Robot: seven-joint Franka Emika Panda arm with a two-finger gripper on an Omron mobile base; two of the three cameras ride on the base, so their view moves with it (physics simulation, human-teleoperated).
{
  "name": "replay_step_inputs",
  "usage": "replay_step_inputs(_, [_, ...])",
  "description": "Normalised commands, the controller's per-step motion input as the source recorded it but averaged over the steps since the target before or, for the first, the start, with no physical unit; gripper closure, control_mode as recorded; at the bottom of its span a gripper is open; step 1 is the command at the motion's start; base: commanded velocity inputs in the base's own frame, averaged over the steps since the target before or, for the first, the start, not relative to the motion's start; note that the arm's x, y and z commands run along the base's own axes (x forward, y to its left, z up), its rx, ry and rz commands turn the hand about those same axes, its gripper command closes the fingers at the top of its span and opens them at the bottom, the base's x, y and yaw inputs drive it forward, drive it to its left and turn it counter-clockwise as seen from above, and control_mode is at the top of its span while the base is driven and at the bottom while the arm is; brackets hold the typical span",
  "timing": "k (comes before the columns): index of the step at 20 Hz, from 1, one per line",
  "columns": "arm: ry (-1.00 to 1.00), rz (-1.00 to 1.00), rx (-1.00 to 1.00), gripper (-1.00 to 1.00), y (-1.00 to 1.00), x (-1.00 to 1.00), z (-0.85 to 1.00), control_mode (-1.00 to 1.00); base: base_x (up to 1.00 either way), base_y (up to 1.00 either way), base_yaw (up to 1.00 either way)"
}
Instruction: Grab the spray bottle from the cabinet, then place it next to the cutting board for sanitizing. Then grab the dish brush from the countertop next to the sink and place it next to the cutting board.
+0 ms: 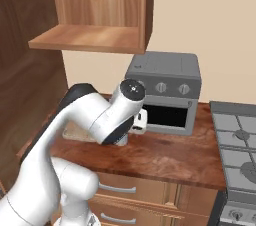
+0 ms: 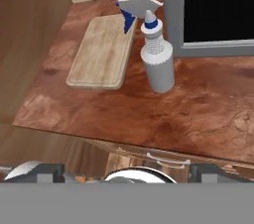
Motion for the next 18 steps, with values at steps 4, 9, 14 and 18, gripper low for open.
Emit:
replay_step_inputs(4, [0.14, -0.01, -0.18, -1.0, 0.91, -0.24, -0.01, -1.0, 0.0, 0.0, 0.0])
replay_step_inputs(9, [0.08, 0.0, -0.15, -1.0, 0.75, -0.01, 0.0, -1.0, 0.0, 0.0, 0.0])
replay_step_inputs(14, [-0.06, 0.0, -0.1, -1.0, 0.29, -0.04, 0.12, -1.0, 0.0, 0.0, 0.0])
replay_step_inputs(18, [-0.26, -0.04, -0.12, -1.0, 0.36, -0.3, 0.28, -1.0, 0.0, 0.0, 0.0])
